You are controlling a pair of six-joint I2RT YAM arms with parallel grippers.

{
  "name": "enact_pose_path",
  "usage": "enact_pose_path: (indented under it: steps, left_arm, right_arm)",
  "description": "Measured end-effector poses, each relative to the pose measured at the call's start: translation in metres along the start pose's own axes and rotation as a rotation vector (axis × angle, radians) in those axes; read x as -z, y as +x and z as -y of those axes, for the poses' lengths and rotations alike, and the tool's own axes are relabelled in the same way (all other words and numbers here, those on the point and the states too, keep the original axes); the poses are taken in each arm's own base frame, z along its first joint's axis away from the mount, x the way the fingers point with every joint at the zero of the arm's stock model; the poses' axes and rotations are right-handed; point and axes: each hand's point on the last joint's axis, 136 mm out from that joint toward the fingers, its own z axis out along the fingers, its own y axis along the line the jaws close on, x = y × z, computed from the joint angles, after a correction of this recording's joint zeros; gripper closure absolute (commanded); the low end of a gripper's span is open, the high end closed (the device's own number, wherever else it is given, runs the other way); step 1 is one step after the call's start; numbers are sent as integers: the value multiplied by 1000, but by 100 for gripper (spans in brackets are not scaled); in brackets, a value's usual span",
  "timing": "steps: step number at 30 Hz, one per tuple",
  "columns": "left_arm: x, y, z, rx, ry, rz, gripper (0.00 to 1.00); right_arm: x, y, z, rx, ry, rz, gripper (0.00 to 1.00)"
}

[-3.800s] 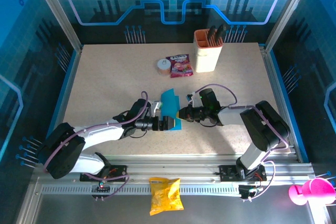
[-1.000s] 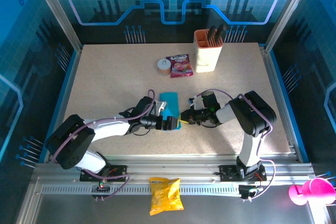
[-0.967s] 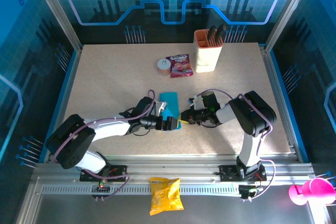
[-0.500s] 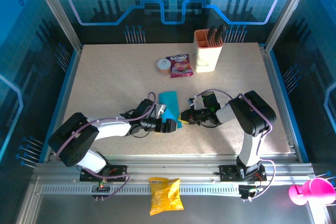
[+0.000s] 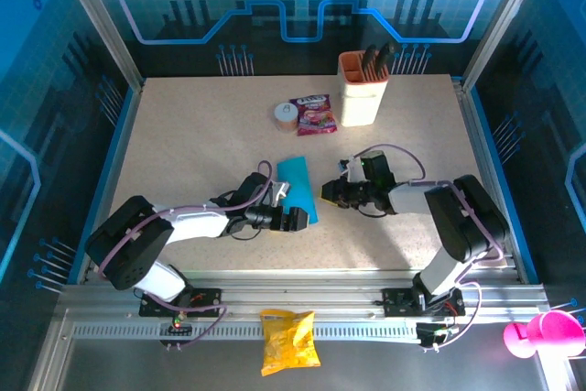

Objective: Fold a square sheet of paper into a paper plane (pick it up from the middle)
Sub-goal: First fold in half a square sheet of paper at the center of the table.

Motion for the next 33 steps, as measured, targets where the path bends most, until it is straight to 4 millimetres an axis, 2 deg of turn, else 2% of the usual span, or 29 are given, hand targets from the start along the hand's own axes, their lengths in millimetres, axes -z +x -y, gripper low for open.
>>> enact_pose_path:
  steps: [3,7,9,14,20,33]
  left_arm:
    - [0,0,0,0,0,0,9]
    - [0,0,0,0,0,0,9]
    - [0,0,0,0,0,0,9]
    - [0,0,0,0,0,0,9]
    - [0,0,0,0,0,0,9]
    - [2,-2,1,8,4,4,8]
  right_arm:
    - [1,3,-9,30,17,-6,94]
    - [-12,17,-19,67,35,-50,100]
    - [-19,25,-21,77,35,-75,100]
    - [-37,38,-5,49,71,-129,100]
    - [-46,45,16,13,113,-154,100]
    - [-46,44,17,-2,76,-185,100]
